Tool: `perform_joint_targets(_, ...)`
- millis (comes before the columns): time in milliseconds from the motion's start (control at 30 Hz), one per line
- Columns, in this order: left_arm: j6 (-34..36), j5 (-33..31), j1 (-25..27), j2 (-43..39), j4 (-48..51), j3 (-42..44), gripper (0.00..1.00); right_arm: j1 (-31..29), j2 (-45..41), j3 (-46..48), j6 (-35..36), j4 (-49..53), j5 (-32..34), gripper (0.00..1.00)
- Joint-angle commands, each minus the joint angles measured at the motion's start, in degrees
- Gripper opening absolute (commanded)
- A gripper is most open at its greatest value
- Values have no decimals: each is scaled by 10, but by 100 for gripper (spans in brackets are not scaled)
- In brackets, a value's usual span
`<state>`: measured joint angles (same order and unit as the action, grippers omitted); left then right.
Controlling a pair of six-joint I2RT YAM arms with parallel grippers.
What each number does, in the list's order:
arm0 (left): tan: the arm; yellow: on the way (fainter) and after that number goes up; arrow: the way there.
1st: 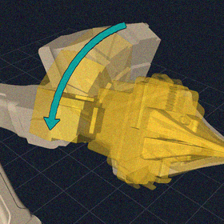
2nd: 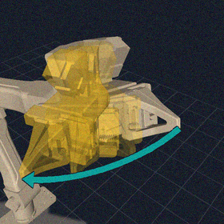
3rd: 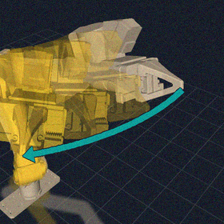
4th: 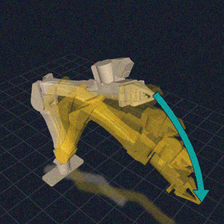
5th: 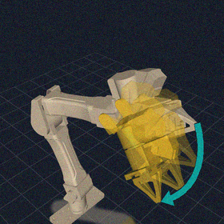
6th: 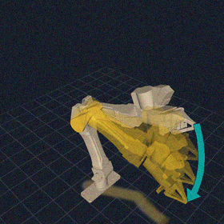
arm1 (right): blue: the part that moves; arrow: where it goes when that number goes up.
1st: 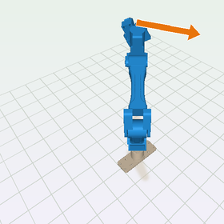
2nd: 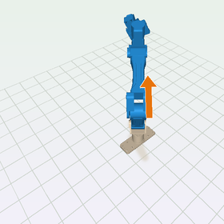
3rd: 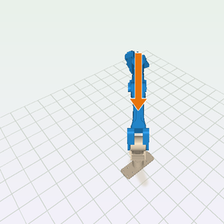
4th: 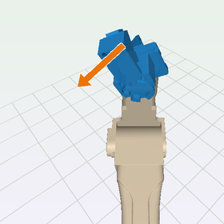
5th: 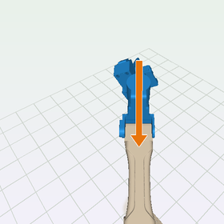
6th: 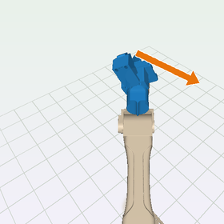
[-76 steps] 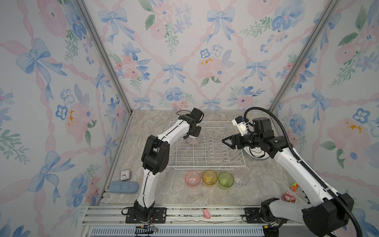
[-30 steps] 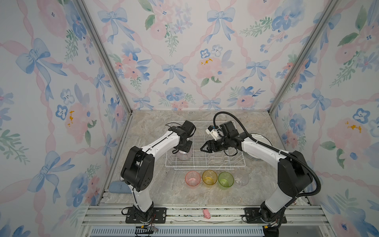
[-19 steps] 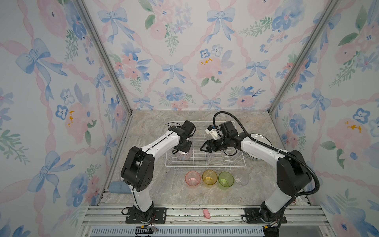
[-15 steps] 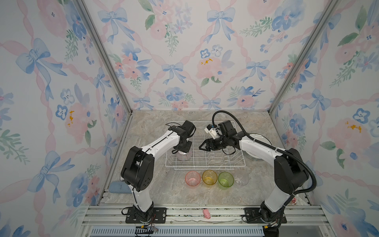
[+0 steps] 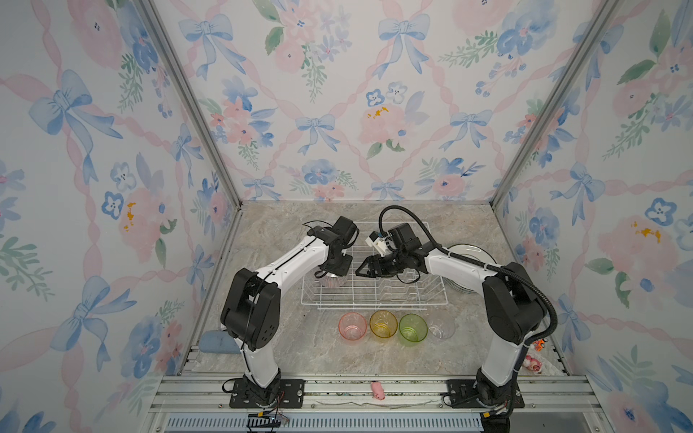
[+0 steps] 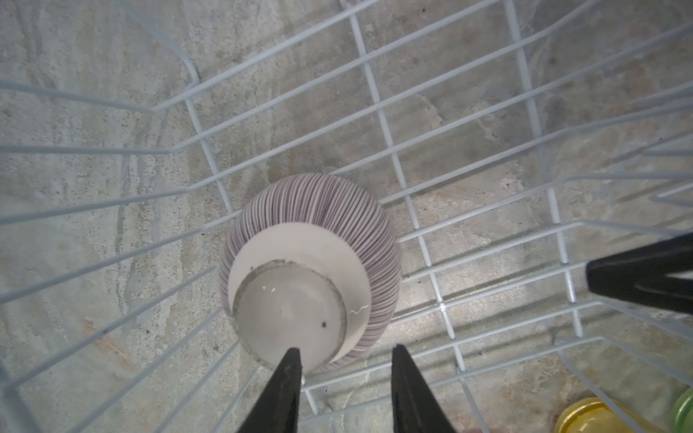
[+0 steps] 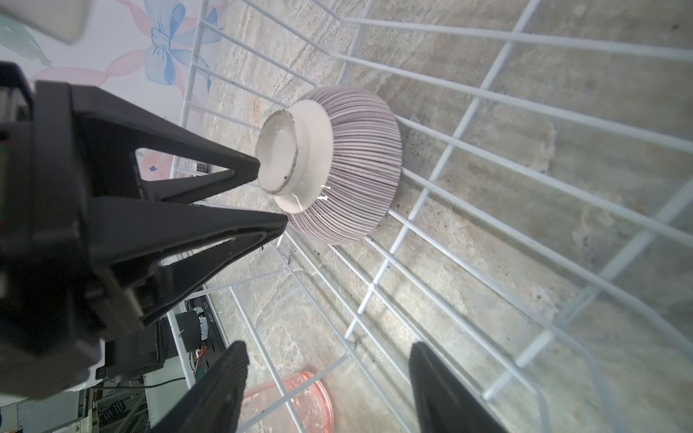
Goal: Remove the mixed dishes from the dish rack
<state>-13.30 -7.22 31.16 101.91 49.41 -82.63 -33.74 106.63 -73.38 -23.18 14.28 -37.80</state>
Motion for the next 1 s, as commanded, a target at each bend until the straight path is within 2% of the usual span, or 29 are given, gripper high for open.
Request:
perform_joint_targets(0, 7, 6, -3, -17, 9, -7, 36, -11, 17, -18, -21, -25, -15, 70)
perform_joint_targets(167, 5, -30, -2, -22, 9, -8, 42, -15, 26, -21, -21, -26, -15, 71)
perform_joint_targets(267, 0, -71, -1, -30, 7, -13, 52, -15, 25, -22, -13, -17, -8, 71)
perform_joint_targets(367, 0, -94, -3, -27, 7, -25, 58, -15, 28, -31, -3, 1, 2, 71)
perform_joint_targets(767, 20, -48, -8, 54, 10, -75, 56, -10, 11, -38, 20, 32, 11, 71)
perform_joint_targets(967, 19, -54, -10, 62, 13, -70, 58, -5, 11, -43, 24, 42, 9, 72)
